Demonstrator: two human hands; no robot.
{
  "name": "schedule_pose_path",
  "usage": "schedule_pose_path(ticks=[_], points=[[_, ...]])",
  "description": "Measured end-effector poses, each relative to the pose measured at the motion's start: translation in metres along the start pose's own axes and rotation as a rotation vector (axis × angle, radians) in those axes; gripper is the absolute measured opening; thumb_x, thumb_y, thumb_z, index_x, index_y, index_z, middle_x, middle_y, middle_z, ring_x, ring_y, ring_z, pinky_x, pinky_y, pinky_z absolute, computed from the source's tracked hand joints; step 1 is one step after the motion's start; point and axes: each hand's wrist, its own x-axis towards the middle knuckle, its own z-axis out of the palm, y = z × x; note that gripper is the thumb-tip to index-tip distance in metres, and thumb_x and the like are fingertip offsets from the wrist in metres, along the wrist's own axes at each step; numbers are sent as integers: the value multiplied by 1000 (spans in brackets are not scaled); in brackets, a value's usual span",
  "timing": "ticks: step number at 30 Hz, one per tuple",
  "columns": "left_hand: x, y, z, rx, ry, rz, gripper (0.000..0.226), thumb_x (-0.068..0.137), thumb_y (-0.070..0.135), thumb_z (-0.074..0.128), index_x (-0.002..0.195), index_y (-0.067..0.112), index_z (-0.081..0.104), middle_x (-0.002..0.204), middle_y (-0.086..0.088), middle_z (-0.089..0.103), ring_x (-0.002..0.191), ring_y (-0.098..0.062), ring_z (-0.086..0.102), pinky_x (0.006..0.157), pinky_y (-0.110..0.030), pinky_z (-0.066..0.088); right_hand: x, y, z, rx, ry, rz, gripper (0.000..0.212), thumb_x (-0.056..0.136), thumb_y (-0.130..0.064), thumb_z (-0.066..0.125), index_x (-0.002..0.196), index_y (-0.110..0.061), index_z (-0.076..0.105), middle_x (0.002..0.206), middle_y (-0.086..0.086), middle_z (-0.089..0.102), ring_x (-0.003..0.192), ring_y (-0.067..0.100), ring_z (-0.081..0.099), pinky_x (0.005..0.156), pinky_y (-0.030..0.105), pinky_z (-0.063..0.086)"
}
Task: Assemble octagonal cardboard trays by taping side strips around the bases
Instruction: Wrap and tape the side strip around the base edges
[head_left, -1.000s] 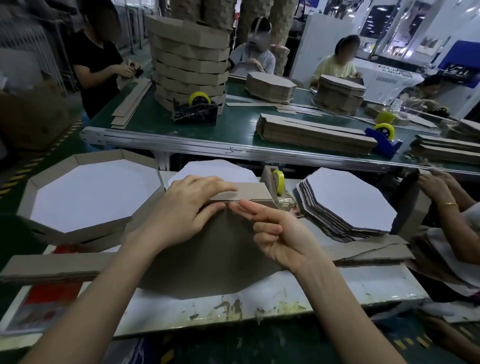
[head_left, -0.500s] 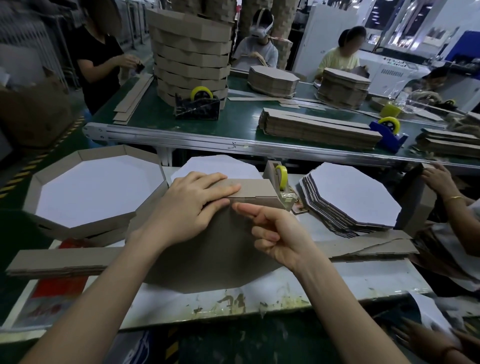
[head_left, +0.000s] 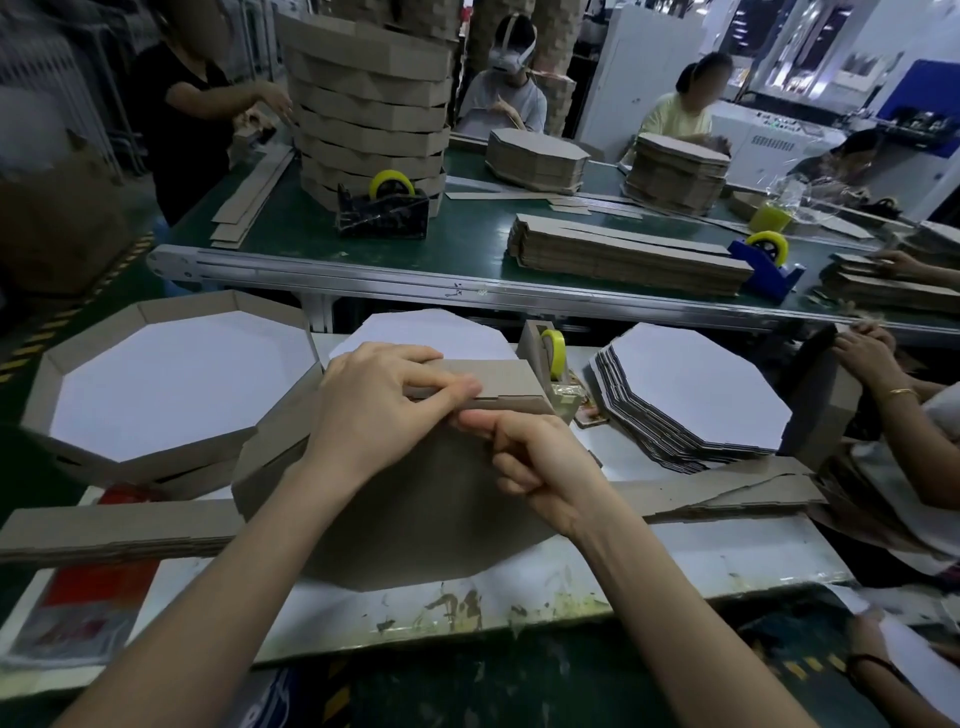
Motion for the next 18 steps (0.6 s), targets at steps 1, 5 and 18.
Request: schedule_pose_path(ticks=[1,5,18], points=[[0,-1,0,4,10,16,21,80,62,64,92,48,74,112,14,69,110,-14,55,91,-39,43,0,0,-1,-63,-16,17,38,72,-1,45,84,-10,80,104,12,75,33,5,24,35,17,25],[0,-4,2,50,49,73,31,78,64,59,95,43,75,108,10,72,104,-17,60,84,-34,39,-9,11,-7,-329,-96,106,33,70,-5,44,66,-10,76,92,15,76,32,8,24,37,17,28],[-4,-10,2,276,29,172,46,78,63,61,114,36,68,106,14,68,97,-18,59,77,-33,40,4,-47,-30,-615,299,-715,33,84,-3,48,83,-20,76,82,4,70,65,13,52,60,21,41]])
